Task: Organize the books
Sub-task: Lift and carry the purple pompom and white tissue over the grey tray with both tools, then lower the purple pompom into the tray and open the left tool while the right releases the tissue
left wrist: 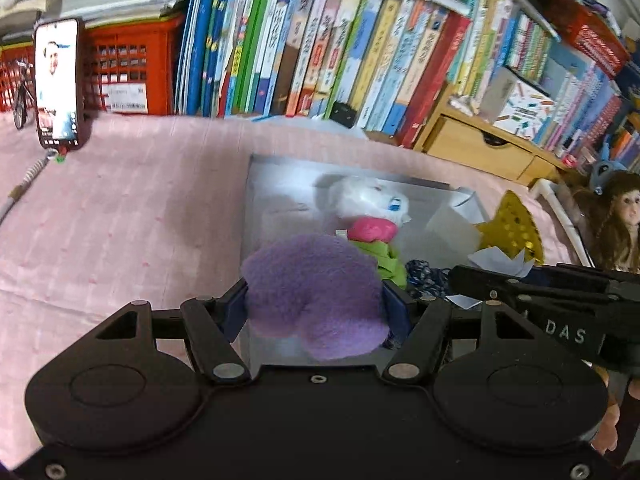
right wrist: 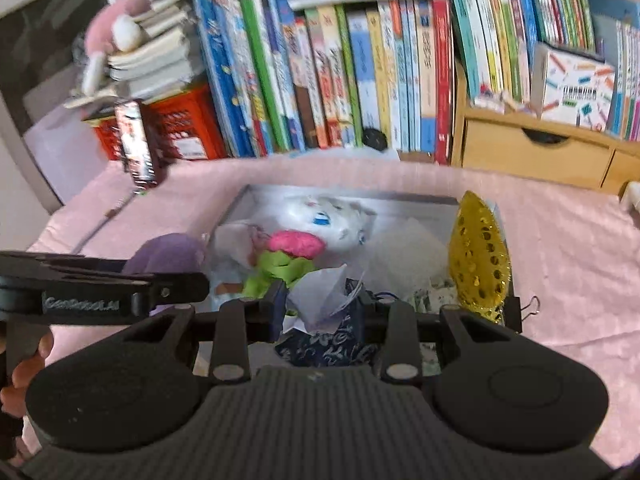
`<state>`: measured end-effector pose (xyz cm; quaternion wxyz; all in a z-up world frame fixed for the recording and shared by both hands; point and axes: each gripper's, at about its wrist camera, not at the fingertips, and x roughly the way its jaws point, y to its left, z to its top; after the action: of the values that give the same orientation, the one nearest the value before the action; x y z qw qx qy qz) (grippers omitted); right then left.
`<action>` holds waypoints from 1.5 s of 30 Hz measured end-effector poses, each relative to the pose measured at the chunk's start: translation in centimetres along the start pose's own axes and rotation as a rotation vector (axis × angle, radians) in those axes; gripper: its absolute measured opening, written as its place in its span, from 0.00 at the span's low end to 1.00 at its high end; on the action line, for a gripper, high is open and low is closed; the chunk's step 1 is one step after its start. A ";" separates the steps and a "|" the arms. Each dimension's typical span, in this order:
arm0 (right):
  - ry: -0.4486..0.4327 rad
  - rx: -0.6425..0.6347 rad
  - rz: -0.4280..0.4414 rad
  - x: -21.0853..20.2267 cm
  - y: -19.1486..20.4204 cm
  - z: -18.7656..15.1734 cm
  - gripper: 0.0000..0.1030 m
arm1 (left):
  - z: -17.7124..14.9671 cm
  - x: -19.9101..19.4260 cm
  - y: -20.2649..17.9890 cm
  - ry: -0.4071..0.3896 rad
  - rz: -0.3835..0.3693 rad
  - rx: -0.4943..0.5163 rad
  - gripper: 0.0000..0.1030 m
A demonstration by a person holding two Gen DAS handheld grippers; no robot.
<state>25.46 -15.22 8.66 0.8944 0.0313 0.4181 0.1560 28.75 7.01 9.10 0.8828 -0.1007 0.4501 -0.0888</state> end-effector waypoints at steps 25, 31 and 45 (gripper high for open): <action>0.136 0.127 -0.091 8.5 -3.1 2.9 0.37 | 3.9 8.1 1.3 0.045 0.010 -0.053 0.64; 0.151 0.129 -0.082 8.9 -3.2 3.1 0.39 | 3.9 8.1 1.6 0.045 -0.009 -0.071 0.65; 0.154 0.128 -0.085 8.6 -3.4 3.1 0.60 | 3.6 7.7 0.7 0.032 0.017 -0.023 0.71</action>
<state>33.85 -15.62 3.61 0.8616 0.0585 0.4956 0.0929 36.15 6.16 5.01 0.8751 -0.1057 0.4658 -0.0777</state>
